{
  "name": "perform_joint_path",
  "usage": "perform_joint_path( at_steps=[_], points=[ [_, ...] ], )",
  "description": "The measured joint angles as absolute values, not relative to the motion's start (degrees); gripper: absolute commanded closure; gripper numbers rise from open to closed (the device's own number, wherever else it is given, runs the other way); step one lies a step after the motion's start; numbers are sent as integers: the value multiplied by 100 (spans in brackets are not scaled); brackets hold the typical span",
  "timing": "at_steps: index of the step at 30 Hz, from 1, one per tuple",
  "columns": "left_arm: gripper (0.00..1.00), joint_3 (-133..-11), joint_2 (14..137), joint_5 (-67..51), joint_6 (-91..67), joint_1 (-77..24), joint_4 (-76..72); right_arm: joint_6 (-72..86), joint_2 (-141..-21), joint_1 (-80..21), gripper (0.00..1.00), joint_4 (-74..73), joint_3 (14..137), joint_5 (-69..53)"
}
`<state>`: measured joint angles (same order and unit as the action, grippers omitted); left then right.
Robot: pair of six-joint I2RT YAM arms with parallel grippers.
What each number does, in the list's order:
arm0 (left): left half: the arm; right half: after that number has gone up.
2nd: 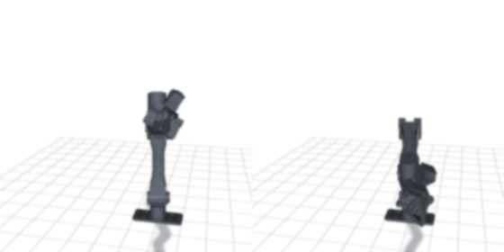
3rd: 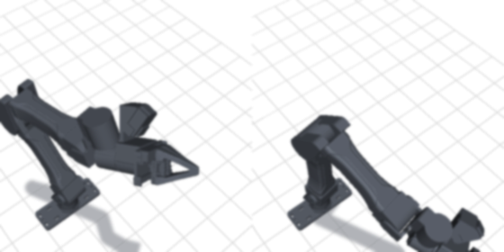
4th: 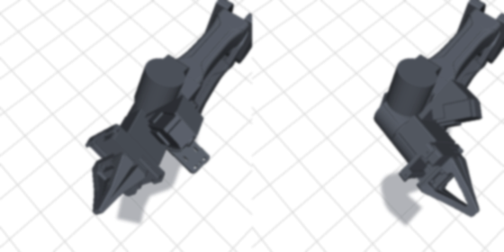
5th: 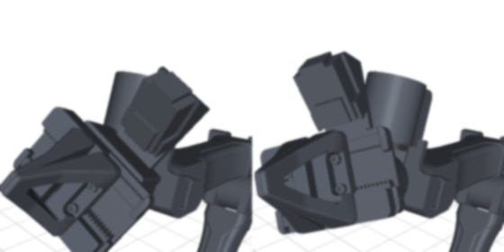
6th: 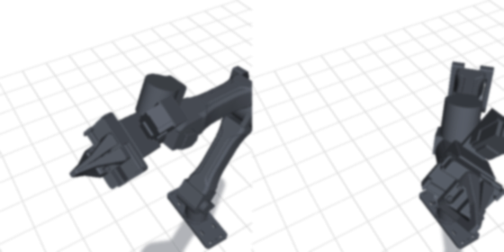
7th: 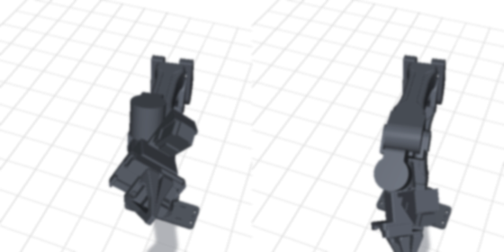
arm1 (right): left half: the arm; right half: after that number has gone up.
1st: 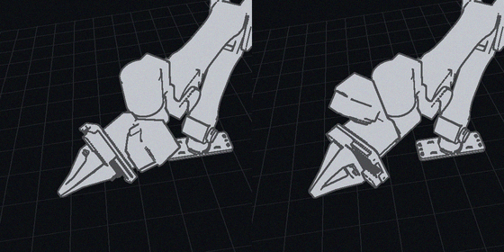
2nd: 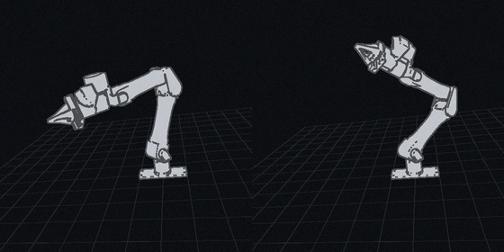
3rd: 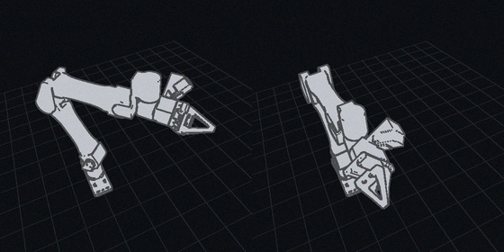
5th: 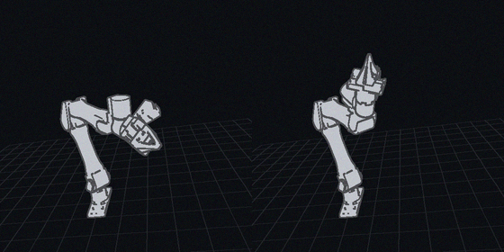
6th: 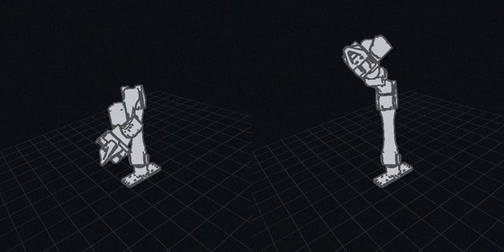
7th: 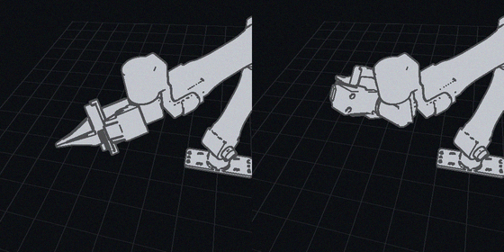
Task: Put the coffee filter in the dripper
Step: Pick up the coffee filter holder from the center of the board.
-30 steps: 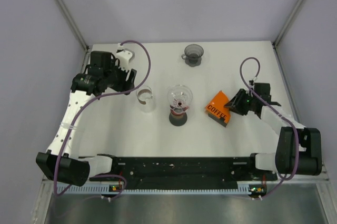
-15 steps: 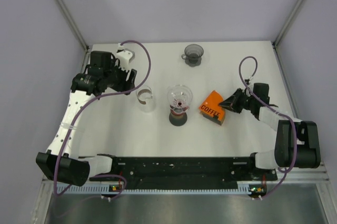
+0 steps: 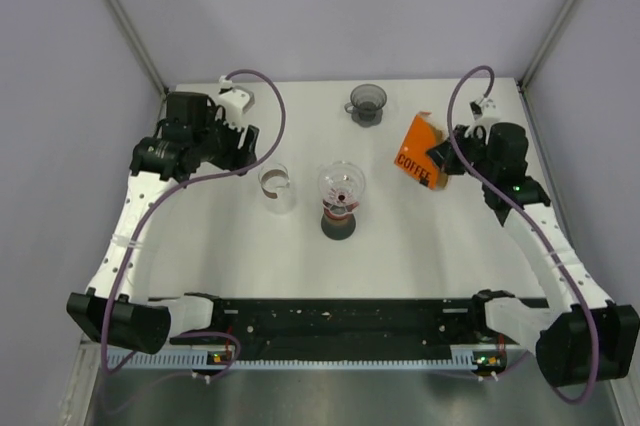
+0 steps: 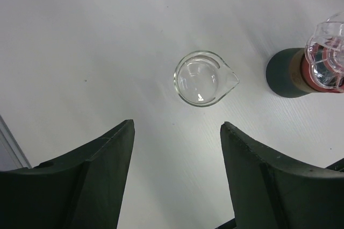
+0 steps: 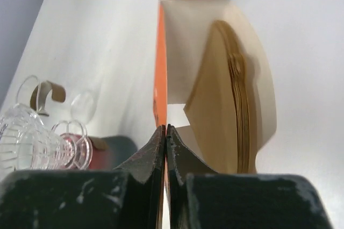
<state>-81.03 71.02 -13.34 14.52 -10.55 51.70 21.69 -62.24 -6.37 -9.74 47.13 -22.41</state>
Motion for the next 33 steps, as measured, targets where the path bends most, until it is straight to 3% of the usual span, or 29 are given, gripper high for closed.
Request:
perform_joint_path(
  at_steps=[9, 11, 13, 24, 33],
  points=[
    [29, -9074, 7210, -1855, 1321, -1055, 5448, 539, -5489, -1669, 100, -1761, 5979, -777],
    [22, -9292, 7238, -1992, 1205, -1057, 5468, 183, -5321, -2106, 100, -1874, 6173, -591],
    [1, -9550, 7282, -2108, 1052, -1100, 5502, -91, -5194, -2429, 100, -1931, 6390, -458],
    [1, -10912, 7533, -2882, -10, -1481, 5535, -1092, -5177, -4058, 100, -1463, 7249, -370],
    [1, -11725, 7607, -3365, -567, -1538, 5522, -2272, -6425, -5876, 100, -1070, 7640, 521]
  ],
)
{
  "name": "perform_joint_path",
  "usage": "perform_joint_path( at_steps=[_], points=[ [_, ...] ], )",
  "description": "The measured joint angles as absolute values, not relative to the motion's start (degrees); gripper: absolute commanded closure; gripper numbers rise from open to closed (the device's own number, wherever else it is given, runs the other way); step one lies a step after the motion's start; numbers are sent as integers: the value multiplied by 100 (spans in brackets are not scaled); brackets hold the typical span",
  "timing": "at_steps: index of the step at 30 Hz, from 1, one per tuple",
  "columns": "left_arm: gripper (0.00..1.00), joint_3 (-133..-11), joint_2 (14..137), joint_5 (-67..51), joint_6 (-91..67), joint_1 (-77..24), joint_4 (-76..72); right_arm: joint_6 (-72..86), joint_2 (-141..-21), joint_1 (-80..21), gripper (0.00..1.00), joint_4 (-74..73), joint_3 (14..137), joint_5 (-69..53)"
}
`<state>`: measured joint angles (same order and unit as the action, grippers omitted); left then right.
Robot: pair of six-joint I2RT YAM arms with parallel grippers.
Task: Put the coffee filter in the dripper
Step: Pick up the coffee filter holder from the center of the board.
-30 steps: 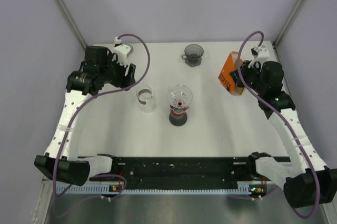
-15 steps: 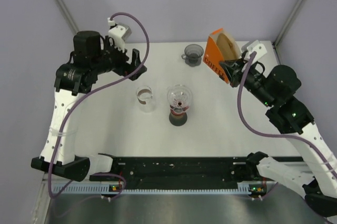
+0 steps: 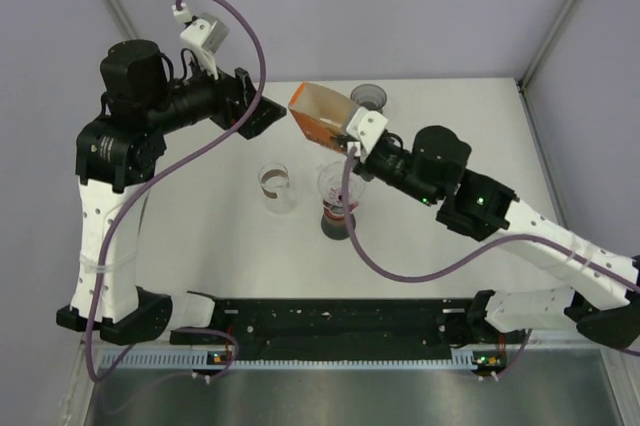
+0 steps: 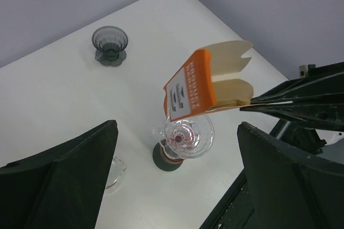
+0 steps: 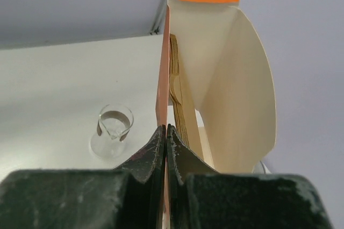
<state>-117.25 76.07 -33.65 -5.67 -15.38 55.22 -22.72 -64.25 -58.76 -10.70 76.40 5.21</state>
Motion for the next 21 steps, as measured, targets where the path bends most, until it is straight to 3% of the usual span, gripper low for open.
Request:
perform_joint_path(
  at_steps=[6, 9, 19, 20, 21],
  points=[
    [1, -11677, 7588, -3074, -495, -1542, 5603, -2663, -7032, -6060, 100, -985, 7773, 727],
    [9, -11587, 7575, -2707, -342, -1568, 5655, -2862, -7085, -6237, 100, -891, 7773, 766],
    [64, -11347, 7730, -2117, 97, -1769, 5826, -3356, -7406, -6556, 100, -635, 7876, 878],
    [74, -11312, 7732, -2139, 139, -1774, 5830, -3393, -7432, -6556, 100, -635, 7876, 886],
    [91, -11288, 7732, -2161, 158, -1780, 5843, -3413, -7450, -6558, 100, -637, 7876, 893]
  ],
)
